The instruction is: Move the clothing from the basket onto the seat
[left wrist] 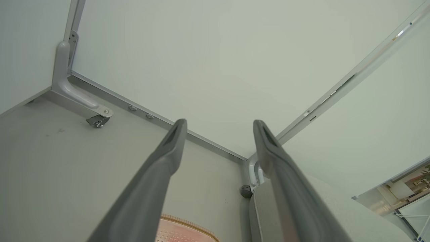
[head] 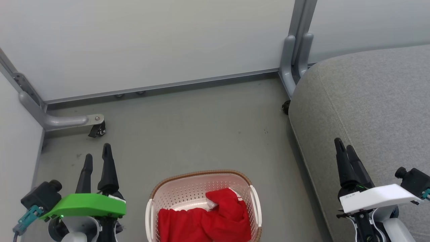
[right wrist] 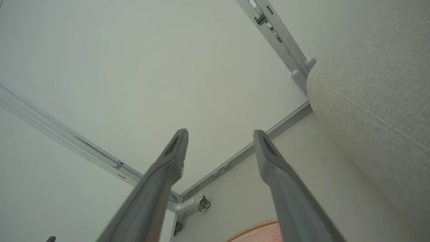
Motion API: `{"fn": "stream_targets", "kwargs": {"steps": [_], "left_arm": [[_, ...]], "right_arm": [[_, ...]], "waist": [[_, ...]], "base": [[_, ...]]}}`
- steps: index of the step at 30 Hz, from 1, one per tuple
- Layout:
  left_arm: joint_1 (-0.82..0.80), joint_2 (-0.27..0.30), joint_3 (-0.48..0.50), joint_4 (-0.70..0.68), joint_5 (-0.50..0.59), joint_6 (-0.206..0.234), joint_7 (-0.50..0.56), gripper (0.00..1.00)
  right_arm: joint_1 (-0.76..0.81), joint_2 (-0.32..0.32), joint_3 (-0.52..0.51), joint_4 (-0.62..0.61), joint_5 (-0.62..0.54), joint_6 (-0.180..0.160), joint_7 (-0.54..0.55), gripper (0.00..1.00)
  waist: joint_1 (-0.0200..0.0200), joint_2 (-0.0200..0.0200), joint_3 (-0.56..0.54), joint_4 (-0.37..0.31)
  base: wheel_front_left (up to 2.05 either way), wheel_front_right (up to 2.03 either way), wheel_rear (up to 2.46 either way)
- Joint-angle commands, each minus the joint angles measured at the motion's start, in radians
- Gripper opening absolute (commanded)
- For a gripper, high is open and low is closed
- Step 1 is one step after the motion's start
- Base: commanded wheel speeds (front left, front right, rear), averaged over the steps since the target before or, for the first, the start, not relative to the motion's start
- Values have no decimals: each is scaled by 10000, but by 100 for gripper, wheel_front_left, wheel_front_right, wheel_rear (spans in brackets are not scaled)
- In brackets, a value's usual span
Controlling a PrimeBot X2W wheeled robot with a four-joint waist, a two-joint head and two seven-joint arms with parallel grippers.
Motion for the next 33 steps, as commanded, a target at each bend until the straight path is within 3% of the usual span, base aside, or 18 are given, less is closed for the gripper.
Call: {"fn": "stream_targets", "kwargs": {"steps": [1, 33], "left_arm": [[-214, 89, -42, -88, 341, 31, -99, 100], [-306, 324, -803, 133, 3928, 523, -949, 100]], "right_arm": [[20, -26, -85, -159, -346, 4, -74, 100], [186, 359, -396, 1, -4532, 2, -465, 100]], "waist": [[0, 38, -2, 7], [0, 61, -37, 163]], "base": [[0, 0, 0], [0, 0, 0]]}}
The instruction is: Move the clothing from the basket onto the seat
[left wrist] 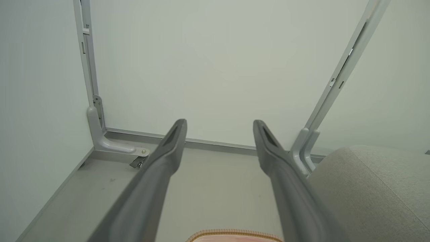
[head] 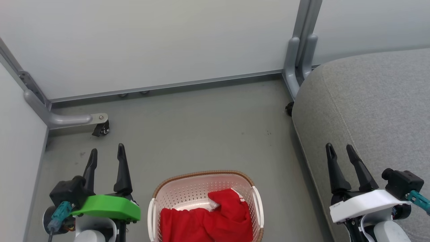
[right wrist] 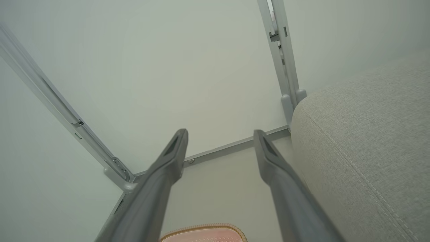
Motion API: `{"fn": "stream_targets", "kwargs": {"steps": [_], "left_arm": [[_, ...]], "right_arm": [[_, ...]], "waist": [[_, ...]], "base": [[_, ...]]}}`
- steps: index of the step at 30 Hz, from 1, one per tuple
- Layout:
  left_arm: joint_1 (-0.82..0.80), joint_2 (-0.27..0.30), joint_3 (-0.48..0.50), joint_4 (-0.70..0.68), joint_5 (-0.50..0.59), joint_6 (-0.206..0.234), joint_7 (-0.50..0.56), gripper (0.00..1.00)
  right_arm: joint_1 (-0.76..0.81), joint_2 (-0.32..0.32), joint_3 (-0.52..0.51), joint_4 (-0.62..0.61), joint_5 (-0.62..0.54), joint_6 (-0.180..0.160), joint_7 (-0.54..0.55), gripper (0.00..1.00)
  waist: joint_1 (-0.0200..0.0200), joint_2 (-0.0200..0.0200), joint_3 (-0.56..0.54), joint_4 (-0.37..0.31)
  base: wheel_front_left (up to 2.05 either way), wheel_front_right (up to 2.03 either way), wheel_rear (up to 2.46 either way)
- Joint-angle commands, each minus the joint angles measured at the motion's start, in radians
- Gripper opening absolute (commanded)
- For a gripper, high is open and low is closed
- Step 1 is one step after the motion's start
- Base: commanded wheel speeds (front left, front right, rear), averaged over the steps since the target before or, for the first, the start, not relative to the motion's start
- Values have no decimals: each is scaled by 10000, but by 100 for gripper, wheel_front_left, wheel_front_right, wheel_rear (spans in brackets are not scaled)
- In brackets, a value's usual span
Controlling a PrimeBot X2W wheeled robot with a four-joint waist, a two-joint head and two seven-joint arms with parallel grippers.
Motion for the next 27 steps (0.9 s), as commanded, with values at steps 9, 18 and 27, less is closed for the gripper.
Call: {"fn": "stream_targets", "kwargs": {"steps": [9, 18, 27], "left_arm": [[-238, 89, -186, 27, 902, 65, -278, 100], [-259, 89, -227, 91, 1543, 29, -465, 100], [-240, 50, -270, 163, 2143, -6, -634, 100]], "right_arm": [[11, 65, -149, 17, -1097, 2, -167, 100], [-7, 158, -109, -70, -1942, 1, -252, 100], [46, 231, -184, -91, -2700, 1, -334, 100]], "waist": [[0, 68, -21, 38], [0, 75, -45, 78], [0, 81, -76, 109]], "base": [[0, 0, 0], [0, 0, 0], [0, 0, 0]]}}
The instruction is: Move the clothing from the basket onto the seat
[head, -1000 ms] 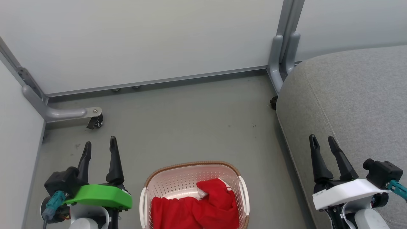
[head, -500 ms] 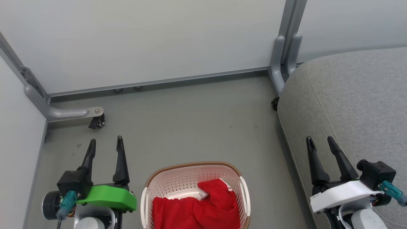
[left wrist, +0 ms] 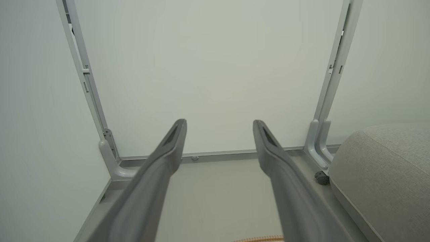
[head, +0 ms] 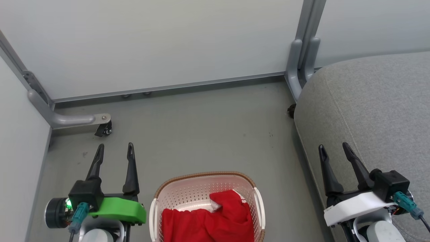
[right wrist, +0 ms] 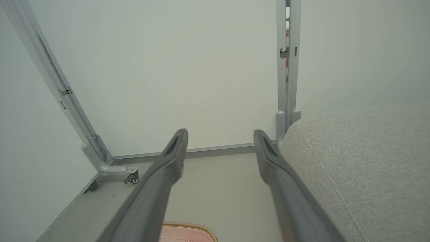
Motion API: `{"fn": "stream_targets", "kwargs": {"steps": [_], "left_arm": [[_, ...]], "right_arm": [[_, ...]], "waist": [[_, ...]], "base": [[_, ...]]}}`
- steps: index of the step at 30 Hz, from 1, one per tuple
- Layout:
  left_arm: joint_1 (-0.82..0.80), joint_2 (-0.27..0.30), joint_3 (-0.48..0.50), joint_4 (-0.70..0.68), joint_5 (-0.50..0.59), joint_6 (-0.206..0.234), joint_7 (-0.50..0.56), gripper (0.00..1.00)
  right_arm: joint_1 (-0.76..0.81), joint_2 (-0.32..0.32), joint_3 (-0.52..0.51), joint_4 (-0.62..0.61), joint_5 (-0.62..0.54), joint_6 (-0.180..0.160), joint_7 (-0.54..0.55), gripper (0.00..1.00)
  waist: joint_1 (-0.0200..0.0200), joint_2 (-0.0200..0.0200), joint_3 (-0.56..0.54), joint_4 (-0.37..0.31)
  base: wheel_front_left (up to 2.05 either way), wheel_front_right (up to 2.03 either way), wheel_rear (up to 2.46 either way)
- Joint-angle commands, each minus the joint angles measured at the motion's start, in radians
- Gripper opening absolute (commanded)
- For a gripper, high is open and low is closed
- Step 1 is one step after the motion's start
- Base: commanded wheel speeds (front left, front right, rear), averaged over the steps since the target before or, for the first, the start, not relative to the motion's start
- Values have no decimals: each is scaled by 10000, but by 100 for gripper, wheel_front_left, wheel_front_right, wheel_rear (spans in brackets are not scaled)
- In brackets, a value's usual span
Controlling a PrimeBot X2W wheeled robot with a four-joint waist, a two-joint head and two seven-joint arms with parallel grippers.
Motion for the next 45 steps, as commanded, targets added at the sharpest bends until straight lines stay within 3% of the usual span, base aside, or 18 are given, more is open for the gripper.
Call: {"fn": "stream_targets", "kwargs": {"steps": [1, 15, 45], "left_arm": [[-149, 17, -24, 18, 230, -9, -80, 100], [-168, -61, 16, 205, 898, -153, -340, 100], [-93, -160, 255, 406, 493, -375, -292, 100]], "right_arm": [[60, -4, -54, -59, -230, 1, -82, 100], [122, 109, -155, -59, -1259, 0, -175, 100], [94, 103, -80, 256, -815, 0, -171, 100]], "waist": [[0, 82, -10, 6], [0, 92, -37, 77], [0, 92, -10, 57]], "base": [[0, 0, 0], [0, 0, 0], [0, 0, 0]]}}
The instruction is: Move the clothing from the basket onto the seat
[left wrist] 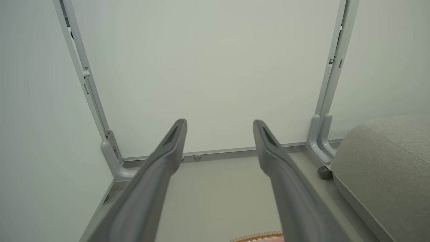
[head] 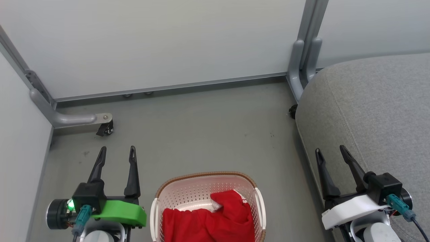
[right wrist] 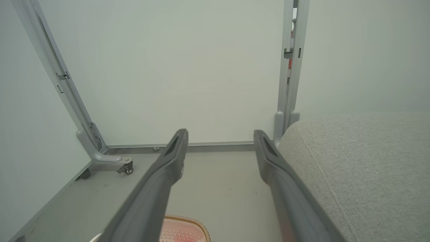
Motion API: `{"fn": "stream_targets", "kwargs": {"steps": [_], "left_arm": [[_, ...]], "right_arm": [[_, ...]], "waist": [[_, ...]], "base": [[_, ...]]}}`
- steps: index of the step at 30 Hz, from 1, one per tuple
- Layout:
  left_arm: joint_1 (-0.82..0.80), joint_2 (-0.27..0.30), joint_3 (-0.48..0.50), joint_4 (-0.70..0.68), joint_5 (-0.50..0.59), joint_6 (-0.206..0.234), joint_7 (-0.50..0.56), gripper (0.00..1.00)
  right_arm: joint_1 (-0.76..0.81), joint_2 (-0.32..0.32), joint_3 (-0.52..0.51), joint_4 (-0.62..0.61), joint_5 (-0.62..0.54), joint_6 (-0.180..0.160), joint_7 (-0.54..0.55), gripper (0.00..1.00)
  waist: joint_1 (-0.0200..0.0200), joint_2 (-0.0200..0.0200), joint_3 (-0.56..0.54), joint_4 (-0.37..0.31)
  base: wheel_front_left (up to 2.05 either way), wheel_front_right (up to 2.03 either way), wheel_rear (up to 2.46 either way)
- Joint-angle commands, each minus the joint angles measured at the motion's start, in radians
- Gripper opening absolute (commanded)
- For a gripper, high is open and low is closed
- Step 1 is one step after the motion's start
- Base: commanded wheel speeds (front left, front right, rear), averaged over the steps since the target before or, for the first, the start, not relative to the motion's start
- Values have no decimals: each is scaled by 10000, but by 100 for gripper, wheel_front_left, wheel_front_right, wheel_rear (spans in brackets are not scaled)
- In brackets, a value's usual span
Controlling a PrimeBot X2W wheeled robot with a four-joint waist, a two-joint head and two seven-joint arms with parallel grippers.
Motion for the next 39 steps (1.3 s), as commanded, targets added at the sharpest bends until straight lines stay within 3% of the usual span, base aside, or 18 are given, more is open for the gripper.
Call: {"fn": "stream_targets", "kwargs": {"steps": [1, 10, 21, 39], "left_arm": [[-94, -1, 13, 40, -19, -47, 3, 100], [-442, -4, -303, 335, 233, -264, 5, 100], [-1648, 0, -1004, 1089, 433, -657, 6, 100], [-4051, 504, -2430, 4055, 818, -983, 5, 100]], "right_arm": [[80, -22, 9, 2, 64, 0, -29, 100], [-219, -22, 278, -100, 48, 0, -28, 100], [-846, -24, 576, -491, 41, 0, -28, 100], [-2461, -19, 1046, -1464, 346, -4, -28, 100]], "waist": [[0, 92, 10, -19], [0, 92, 336, -384], [0, 92, 1633, -1411], [0, 92, 4309, -2705]], "base": [[0, 0, 0], [0, 0, 0], [0, 0, 0], [0, 0, 0]]}}
